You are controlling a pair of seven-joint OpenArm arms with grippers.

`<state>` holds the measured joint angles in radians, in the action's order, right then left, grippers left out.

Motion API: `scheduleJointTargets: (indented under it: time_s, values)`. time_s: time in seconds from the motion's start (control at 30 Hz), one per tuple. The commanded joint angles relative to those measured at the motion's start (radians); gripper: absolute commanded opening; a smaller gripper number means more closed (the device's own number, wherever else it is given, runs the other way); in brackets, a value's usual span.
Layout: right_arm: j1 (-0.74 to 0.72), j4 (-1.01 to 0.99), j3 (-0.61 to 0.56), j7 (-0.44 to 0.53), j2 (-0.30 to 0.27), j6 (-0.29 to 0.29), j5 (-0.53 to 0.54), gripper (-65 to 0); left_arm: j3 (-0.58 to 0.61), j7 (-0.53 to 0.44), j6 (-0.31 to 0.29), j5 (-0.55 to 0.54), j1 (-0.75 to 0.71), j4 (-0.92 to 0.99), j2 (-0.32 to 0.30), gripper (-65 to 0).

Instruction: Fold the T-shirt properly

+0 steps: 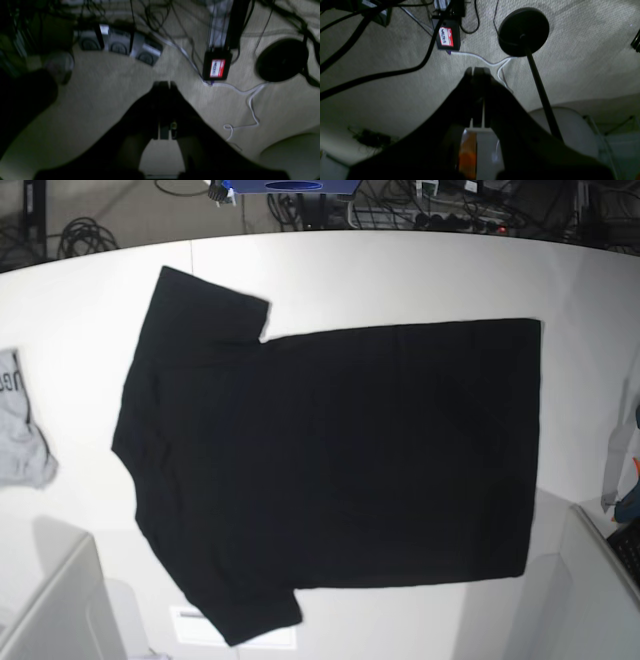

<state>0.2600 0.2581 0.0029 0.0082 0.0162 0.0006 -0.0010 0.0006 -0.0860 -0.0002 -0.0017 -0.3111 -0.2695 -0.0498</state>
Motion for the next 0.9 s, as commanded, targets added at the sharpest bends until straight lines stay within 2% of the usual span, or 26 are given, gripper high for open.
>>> scheduleJointTargets:
  time_s: [0.0,0.07,0.2,0.3,0.43,0.5,0.6,0.73,0.87]
  values:
    - [0.057,0.056,0.007,-0.014,-0.005,0.006,0.003,-65.0,-0.001,-0.004,0.006,0.002,-0.056,-0.049,-0.025,-65.0]
    - [0.147,0.186,0.058,-0.027,-0.005,0.006,0.003,-65.0,-0.003,0.004,0.006,0.002,-0.147,-0.188,-0.043,-65.0]
    - [0.318,0.496,0.168,-0.138,-0.003,0.006,0.003,-65.0,-0.003,0.004,0.006,0.001,-0.356,-0.491,-0.084,-65.0]
    - [0.428,0.714,0.227,-0.184,0.003,0.006,0.003,-65.0,-0.007,0.004,0.006,-0.019,-0.483,-0.667,-0.111,-65.0]
    - [0.536,0.984,0.311,-0.216,0.038,0.006,0.003,-65.0,-0.101,0.004,0.006,-0.235,-0.615,-0.851,-0.167,-65.0]
    - [0.562,1.125,0.362,-0.238,0.061,0.006,0.003,-65.0,-0.123,-0.004,0.006,-0.326,-0.679,-0.965,-0.218,-65.0]
    - [0.566,1.302,0.429,-0.299,0.090,0.006,0.003,-65.0,-0.130,-0.005,0.006,-0.337,-0.788,-1.175,-0.270,-65.0]
    - [0.559,1.519,0.484,-0.391,0.097,0.008,0.008,-65.0,-0.202,-0.004,0.006,-0.335,-0.928,-1.439,-0.273,-65.0]
    - [0.545,1.702,0.484,-0.400,0.087,0.011,0.155,-65.0,-0.299,0.002,0.006,-0.335,-0.985,-1.597,-0.258,-65.0]
